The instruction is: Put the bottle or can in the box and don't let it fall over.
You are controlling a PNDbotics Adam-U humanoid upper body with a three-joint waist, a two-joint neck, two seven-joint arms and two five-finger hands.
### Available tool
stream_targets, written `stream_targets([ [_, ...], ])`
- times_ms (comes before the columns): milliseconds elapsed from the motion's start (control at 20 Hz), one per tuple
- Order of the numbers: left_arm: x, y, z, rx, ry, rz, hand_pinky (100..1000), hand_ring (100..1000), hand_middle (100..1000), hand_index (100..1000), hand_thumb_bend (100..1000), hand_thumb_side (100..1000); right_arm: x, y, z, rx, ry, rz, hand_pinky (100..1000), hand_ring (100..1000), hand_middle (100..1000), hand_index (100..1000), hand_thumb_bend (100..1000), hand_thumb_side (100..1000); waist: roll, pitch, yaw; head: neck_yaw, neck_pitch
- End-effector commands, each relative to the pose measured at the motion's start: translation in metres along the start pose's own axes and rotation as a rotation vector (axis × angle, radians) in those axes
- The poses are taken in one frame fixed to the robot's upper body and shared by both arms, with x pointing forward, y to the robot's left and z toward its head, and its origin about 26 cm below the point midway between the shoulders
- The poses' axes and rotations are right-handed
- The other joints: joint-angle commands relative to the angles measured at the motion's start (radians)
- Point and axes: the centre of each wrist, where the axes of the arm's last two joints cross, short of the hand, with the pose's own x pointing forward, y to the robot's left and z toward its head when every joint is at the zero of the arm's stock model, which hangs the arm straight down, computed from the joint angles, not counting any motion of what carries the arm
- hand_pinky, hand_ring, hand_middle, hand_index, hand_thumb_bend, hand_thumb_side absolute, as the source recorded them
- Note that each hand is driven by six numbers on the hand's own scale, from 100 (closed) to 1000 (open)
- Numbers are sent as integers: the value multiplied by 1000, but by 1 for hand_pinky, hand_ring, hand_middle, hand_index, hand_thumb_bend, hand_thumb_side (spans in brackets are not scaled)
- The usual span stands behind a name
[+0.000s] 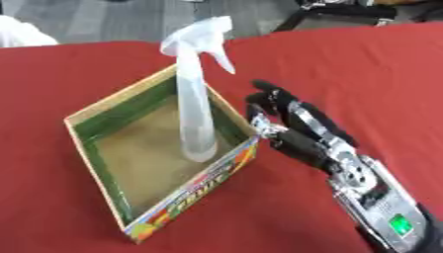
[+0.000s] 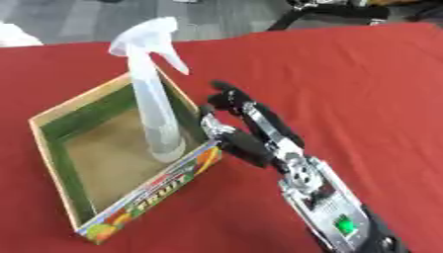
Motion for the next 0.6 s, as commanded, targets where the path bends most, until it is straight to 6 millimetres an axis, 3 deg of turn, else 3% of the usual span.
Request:
stream_targets([
  [50, 10, 9, -3, 12, -37, -30, 715, 1000, 973, 720, 218, 935, 3, -32, 6, -114, -75, 25, 1000, 912, 829, 976, 100, 875, 0, -32, -7, 11, 3],
  [150, 13, 9, -3, 7, -48, -37, 716, 1000, 974, 721, 216, 927, 2, -59, 11, -227, -131, 11, 986, 863, 809, 942, 100, 843, 0, -38, -17, 19, 4],
  [250, 17, 10, -3, 0, -64, -46, 716, 1000, 975, 721, 211, 915, 4, -88, 16, -385, -220, -4, 926, 769, 767, 906, 100, 689, 1, -43, -25, 27, 7],
  [350, 22, 10, -4, -12, -84, -54, 715, 1000, 975, 721, 208, 902, 7, -112, 23, -522, -308, 22, 916, 753, 735, 890, 100, 620, 2, -46, -31, 35, 8],
  [450, 29, 10, -5, -24, -110, -59, 714, 1000, 976, 721, 203, 885, 7, -128, 31, -624, -344, 69, 918, 762, 725, 893, 100, 627, 3, -47, -34, 43, 7],
  [600, 39, 8, -7, -42, -151, -58, 718, 1000, 977, 722, 199, 868, 2, -134, 39, -732, -343, 106, 914, 755, 718, 890, 100, 648, 6, -46, -31, 50, 5],
])
